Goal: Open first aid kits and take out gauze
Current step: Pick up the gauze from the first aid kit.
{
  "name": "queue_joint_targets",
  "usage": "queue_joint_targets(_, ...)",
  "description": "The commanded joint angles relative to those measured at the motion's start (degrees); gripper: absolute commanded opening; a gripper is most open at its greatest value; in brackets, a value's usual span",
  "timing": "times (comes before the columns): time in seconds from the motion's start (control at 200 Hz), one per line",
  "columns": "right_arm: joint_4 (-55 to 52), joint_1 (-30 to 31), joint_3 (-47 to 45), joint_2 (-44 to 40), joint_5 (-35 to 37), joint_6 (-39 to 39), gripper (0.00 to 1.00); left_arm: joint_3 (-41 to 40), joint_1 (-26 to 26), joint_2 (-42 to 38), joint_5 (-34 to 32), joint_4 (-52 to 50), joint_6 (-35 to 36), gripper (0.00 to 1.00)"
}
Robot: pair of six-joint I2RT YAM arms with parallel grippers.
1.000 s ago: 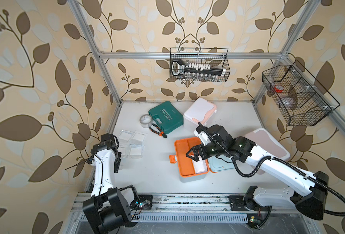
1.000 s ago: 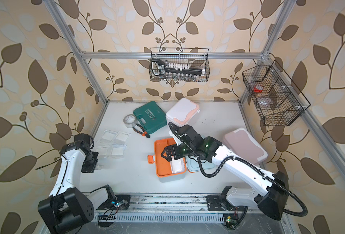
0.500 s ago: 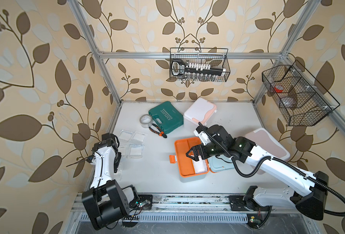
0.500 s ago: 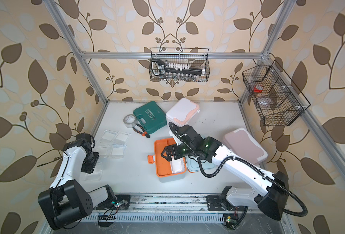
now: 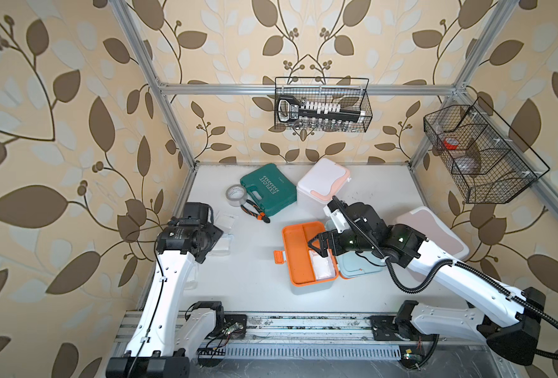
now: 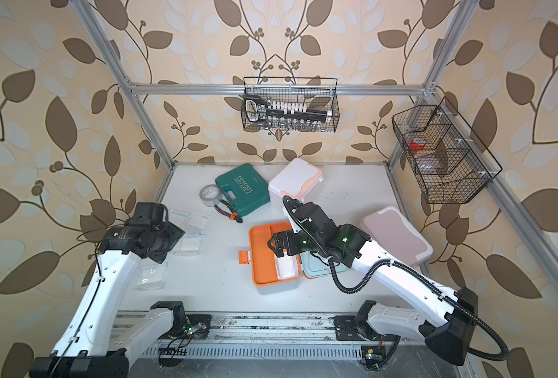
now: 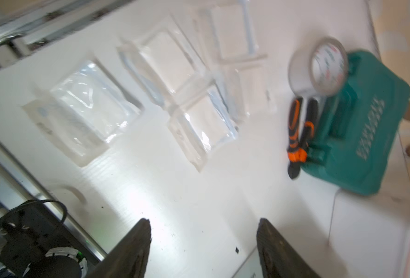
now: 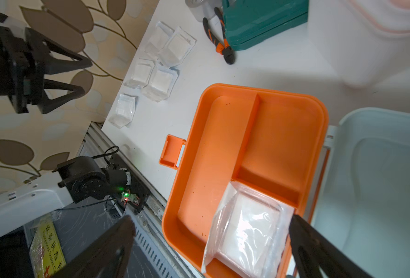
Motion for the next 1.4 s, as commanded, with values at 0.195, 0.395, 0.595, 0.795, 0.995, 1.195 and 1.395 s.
queue_joint_targets(0.195,-3.36,-9.66,-5.49,-6.65,4.22,1.76,0.99,14.86,-41.69,13.42,-11.33,-10.96,-18.68,0.66)
queue_joint_targets(0.395,-3.51,-11.62,-7.75,-8.61,4.74,2.43,1.0,28.55,-56.52,31.08,-11.86,-15.36,-24.15,0.68)
queue_joint_targets(0.595,-4.08,-14.65,-8.57,-10.29,3.87,1.67,0.99,36.43,-62.15,40.81,-9.95,-15.46,-25.54,0.6)
queue_joint_targets(0.795,-3.23,-17.02,-10.32,-11.44,1.09,0.91,0.99,38.08,-63.14,46.52,-5.84,-14.46,-26.08,0.48)
queue_joint_targets(0.995,-2.81,-17.7,-11.14,-11.99,-0.39,0.63,1.0,39.11,-63.16,49.01,-5.59,-14.35,-25.82,0.39)
queue_joint_targets(1.195,-2.6,-18.18,-11.5,-12.26,-1.7,0.39,0.99,39.46,-63.13,51.12,-4.31,-13.53,-25.81,0.29)
queue_joint_targets(1.395,-2.76,-18.44,-11.62,-12.52,-2.28,0.34,1.0,39.48,-62.98,52.0,-4.05,-12.97,-25.72,0.2)
